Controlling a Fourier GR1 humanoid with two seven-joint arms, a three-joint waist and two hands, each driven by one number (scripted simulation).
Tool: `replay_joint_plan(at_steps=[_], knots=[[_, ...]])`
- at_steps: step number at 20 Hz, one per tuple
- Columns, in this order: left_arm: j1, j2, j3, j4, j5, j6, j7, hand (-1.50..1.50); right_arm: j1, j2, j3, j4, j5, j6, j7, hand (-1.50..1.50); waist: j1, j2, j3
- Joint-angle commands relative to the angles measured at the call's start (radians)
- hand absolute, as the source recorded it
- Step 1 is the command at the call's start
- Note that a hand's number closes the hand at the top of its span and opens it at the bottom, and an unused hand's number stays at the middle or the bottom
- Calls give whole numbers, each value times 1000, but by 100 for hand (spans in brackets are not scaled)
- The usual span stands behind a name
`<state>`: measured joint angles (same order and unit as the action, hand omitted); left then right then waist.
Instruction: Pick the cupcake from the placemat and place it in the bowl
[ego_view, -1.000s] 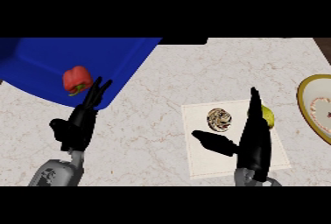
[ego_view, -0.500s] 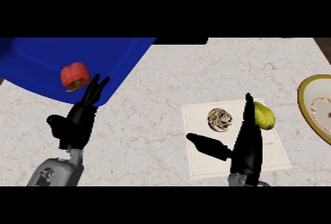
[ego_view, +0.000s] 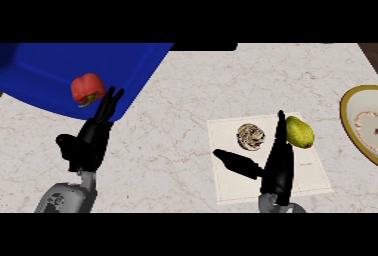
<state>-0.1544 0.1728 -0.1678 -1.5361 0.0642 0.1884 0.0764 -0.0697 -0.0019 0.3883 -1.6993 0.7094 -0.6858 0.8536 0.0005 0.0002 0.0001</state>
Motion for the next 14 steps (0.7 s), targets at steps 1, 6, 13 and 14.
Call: replay_joint_plan(at_steps=[1,6,13,14], knots=[[-57,-36,8,39,-37,4,18,0,-36,2,-48,125,-91,-76,-103,-150,0,1,0],[47,-30,27,4,-20,-57,-49,0,-32,2,11,181,-12,-106,-29,-150,1,0,0],[-41,-60,57,65,-46,-37,-32,0,-142,2,-103,330,24,-15,6,-150,0,2,0],[37,-33,62,3,-19,-83,-31,0,-143,2,-99,335,-8,6,2,-150,3,0,0]])
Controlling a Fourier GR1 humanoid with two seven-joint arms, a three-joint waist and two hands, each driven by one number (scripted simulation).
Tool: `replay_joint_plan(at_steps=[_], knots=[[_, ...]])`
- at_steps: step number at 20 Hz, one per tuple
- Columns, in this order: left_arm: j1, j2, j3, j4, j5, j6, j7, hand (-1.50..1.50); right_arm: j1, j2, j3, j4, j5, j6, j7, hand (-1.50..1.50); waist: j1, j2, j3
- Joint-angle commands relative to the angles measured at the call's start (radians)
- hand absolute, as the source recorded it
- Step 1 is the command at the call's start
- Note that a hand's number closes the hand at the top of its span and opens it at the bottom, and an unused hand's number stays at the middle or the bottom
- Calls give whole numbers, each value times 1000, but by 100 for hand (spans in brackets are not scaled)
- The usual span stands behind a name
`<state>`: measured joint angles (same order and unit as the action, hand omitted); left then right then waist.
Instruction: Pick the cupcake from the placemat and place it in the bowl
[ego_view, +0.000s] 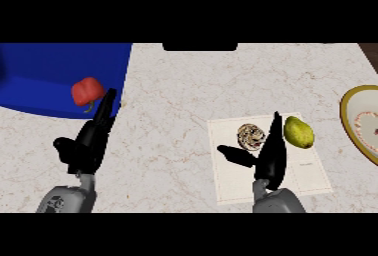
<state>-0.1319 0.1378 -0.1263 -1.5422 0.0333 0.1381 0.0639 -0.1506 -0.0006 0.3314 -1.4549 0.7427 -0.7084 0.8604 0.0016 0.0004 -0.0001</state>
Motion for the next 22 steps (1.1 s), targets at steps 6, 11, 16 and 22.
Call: replay_joint_plan(at_steps=[6,11,16,22], knots=[[-16,2,52,30,3,-39,-22,0,-80,-72,-3,114,-148,127,-138,150,2,0,0],[2,-12,32,-18,-4,-46,16,0,-115,-1,73,290,-78,47,-208,150,9,1,0],[7,-35,31,3,-43,-34,-9,0,-29,-1,141,139,-99,16,-174,150,0,-1,0],[0,-20,60,4,-42,-23,6,0,79,-167,195,-91,-312,240,-493,150,-24,-10,3]])
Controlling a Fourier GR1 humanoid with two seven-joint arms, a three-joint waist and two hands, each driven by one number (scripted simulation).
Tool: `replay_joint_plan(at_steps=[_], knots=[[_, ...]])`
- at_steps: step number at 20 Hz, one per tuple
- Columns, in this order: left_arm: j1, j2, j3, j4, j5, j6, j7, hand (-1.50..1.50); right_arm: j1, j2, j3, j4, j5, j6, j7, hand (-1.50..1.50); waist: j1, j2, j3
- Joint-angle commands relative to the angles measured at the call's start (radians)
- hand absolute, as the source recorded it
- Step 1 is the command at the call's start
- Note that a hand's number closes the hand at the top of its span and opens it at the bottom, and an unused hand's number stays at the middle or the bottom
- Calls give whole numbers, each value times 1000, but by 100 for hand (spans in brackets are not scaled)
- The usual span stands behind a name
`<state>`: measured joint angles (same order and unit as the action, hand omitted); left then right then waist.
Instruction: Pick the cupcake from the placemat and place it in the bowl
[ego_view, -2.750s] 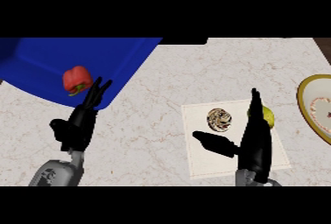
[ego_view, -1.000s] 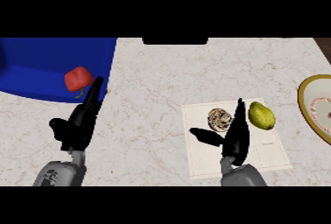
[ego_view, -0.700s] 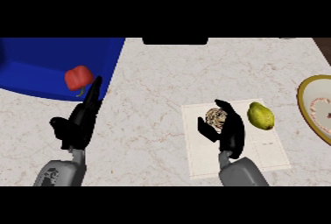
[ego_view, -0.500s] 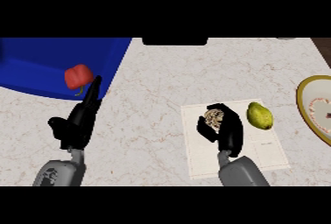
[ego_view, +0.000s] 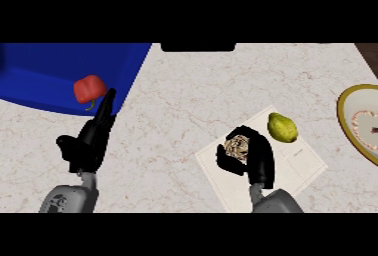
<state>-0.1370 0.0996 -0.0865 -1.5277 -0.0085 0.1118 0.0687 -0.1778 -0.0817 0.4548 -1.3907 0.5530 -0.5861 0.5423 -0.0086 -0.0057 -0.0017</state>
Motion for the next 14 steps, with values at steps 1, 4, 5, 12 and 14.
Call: replay_joint_plan(at_steps=[1,4,5,12,14], knots=[[16,6,16,-4,4,5,-8,0,115,-104,117,-191,-145,180,-211,150,-15,-6,5],[7,12,31,-3,3,15,-1,0,178,-208,186,-322,-212,292,-354,150,-37,-13,6],[19,-6,10,-14,0,20,19,0,206,-240,175,-393,-249,302,-404,150,-45,-16,7],[47,22,48,-12,17,5,-20,0,418,-552,-52,-795,-389,340,-661,150,-65,-10,3],[61,28,36,-45,22,-11,-2,0,486,-627,-152,-891,-424,354,-674,150,-51,-9,3]])
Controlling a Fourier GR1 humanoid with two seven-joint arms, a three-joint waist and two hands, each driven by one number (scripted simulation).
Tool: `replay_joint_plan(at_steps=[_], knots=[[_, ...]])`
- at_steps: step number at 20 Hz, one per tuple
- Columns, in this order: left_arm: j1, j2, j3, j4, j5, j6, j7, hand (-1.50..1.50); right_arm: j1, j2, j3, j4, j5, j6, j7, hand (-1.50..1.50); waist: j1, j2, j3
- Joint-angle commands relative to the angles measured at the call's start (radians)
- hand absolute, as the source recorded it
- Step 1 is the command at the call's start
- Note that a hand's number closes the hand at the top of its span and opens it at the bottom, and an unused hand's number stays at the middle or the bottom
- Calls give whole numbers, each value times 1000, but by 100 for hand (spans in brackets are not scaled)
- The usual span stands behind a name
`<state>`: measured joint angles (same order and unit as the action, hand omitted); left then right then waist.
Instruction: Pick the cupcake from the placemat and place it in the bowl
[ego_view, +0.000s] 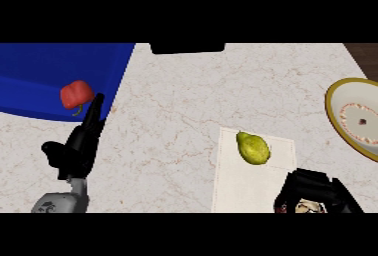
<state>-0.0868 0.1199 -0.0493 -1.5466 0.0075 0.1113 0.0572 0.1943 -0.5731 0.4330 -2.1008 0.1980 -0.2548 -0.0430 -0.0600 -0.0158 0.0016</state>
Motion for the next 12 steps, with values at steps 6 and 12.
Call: replay_joint_plan(at_steps=[6,12], knots=[[14,-4,-20,-76,-5,-1,47,0,240,-264,-499,-411,-244,91,92,150,24,6,-2],[-39,1,7,15,4,-30,3,0,192,-243,-783,-446,-421,165,272,150,42,13,-3]])
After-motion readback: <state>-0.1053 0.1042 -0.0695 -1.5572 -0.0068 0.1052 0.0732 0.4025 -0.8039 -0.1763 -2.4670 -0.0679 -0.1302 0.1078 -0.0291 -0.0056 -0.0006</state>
